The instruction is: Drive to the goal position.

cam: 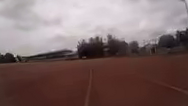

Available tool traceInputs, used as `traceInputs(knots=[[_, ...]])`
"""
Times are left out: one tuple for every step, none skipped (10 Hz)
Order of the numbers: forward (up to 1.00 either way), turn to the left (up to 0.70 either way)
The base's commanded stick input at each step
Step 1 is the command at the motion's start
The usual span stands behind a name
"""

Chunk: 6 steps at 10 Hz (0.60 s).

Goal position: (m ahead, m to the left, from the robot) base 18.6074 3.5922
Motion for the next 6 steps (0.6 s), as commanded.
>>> traceInputs(knots=[[0.70,0.00],[0.70,0.00],[0.70,0.00],[0.70,0.00],[0.70,0.00],[0.70,0.00]])
